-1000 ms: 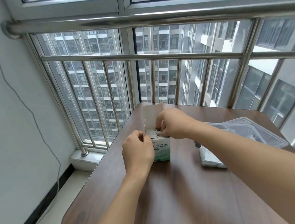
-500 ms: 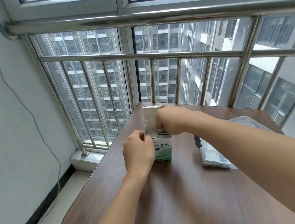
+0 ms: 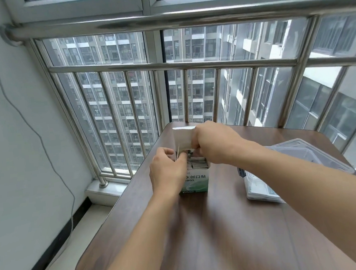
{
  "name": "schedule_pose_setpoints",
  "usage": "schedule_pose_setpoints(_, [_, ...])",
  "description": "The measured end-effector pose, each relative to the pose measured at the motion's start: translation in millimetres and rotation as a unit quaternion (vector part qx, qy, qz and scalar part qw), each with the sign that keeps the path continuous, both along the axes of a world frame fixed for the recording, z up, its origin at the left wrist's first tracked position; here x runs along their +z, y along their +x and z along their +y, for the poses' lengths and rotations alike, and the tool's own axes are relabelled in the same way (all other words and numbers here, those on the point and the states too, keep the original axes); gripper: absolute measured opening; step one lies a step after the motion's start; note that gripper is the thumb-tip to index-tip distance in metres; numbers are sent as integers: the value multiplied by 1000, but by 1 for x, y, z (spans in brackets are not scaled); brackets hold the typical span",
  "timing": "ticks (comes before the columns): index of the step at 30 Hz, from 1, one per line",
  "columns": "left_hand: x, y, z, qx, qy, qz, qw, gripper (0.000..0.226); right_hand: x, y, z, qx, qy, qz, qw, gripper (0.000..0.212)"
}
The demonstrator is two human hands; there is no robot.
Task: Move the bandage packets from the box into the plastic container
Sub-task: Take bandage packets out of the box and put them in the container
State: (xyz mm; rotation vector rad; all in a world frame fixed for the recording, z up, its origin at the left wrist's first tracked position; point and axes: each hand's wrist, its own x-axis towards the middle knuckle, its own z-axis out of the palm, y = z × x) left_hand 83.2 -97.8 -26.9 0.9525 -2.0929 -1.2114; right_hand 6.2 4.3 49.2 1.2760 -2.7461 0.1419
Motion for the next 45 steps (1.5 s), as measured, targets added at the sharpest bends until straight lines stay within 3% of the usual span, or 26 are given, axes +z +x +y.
schedule_pose_setpoints(1, [-2, -2, -2, -4, -3, -1, 1000, 26, 0, 0, 2, -1, -6, -5, 1000, 7])
schedule_pose_setpoints(5, [-7, -6, -4, -8, 0, 8, 1000, 27, 1, -5, 13, -11, -48, -25, 998, 48])
schedule_pose_setpoints(9, [-8, -9, -3, -12, 16, 19, 1000, 23, 7, -5, 20, 9, -98, -21, 995, 58])
schedule_pose_setpoints(18, [-2, 3, 14, -67, -88, 128, 986, 52, 13, -26, 41, -8, -181, -152, 972, 21])
schedule_pose_setpoints(24, [-13, -1, 14, -162, -195, 57, 966, 83, 18, -26, 51, -3, -191, -143, 971, 17])
schedule_pose_setpoints(34, [-2, -4, 17, -177, -168, 66, 967, 88, 29, -25, 54, 11, -225, -134, 965, 21])
schedule_pose_setpoints(40, [24, -3, 18, -168, -276, 115, 939, 106, 41, -21, 68, 11, -309, -199, 930, 13])
schedule_pose_setpoints(43, [48, -1, 30, -195, -307, 126, 923, 99, 49, -12, 77, 30, -340, -247, 907, 12])
schedule_pose_setpoints(45, [59, 0, 38, -204, -299, 124, 924, 71, 52, -5, 85, 43, -355, -265, 896, 12])
